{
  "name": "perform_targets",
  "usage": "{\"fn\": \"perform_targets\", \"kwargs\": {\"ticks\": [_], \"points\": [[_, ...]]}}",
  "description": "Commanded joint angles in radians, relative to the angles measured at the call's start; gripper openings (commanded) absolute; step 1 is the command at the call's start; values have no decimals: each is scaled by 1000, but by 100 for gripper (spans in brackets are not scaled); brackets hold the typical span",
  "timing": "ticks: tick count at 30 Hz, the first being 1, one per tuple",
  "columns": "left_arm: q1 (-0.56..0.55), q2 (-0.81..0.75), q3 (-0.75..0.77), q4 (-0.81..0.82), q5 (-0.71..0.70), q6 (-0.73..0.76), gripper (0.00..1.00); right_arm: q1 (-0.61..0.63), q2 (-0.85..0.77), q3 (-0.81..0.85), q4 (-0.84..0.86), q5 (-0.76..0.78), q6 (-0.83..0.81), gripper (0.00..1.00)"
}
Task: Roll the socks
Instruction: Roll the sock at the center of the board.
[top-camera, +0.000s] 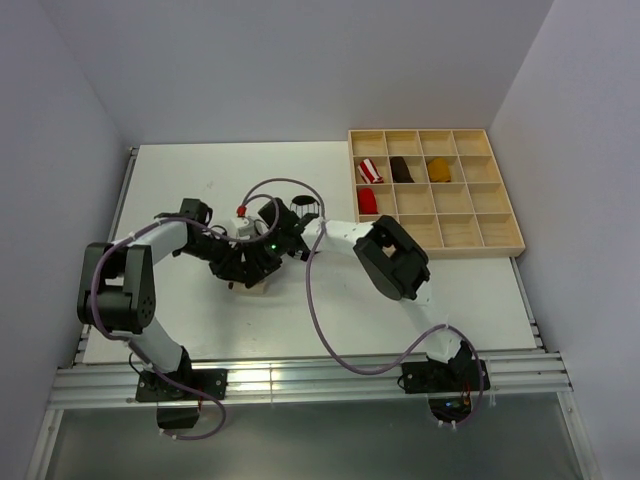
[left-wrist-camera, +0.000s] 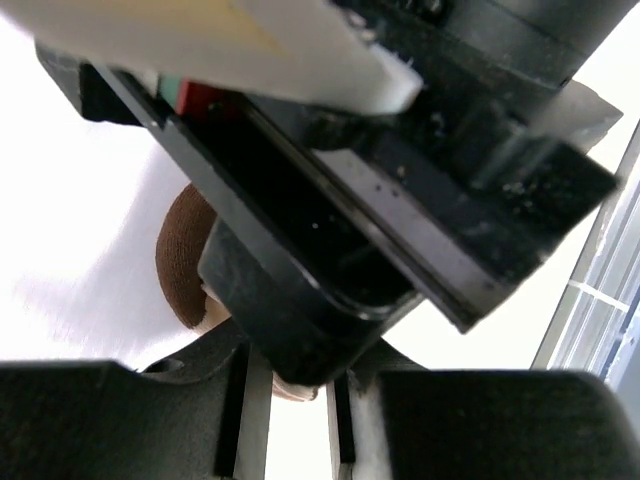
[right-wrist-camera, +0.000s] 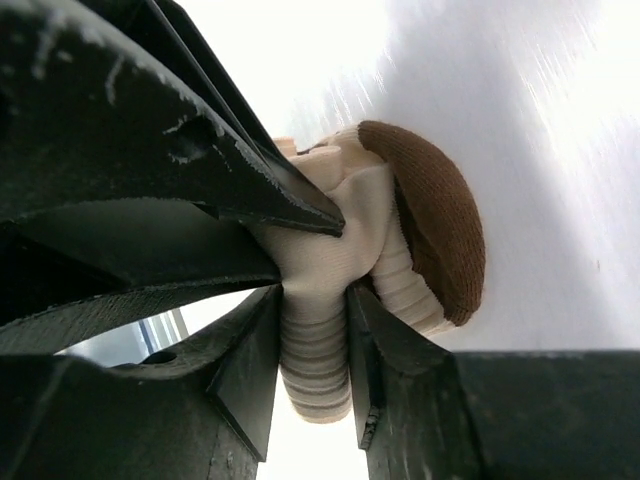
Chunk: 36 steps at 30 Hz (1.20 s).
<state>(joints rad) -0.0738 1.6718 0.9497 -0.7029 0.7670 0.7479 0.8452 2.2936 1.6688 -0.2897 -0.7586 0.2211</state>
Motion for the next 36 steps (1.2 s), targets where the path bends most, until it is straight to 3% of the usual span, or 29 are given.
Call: {"fn": "perform_targets", "kwargs": {"ticks": [1,8,21,29,36], "points": [[43,75,6,85,-144,-133,0,-11,-80,-147,93,102,3,39],[71,126,35,68,-146,-156,0,-20,-265,-331,315,142,99,47],[71,177,66,40,-167,-163,0,-81,-279,-342,267,263,244,53],[71,212,103,-9,-156,-162,0,-87,-348,-415,345,315,235,54],[71,296,178,-104,-169,-174,0,-86,-506,-604,474,452,164,54]]}}
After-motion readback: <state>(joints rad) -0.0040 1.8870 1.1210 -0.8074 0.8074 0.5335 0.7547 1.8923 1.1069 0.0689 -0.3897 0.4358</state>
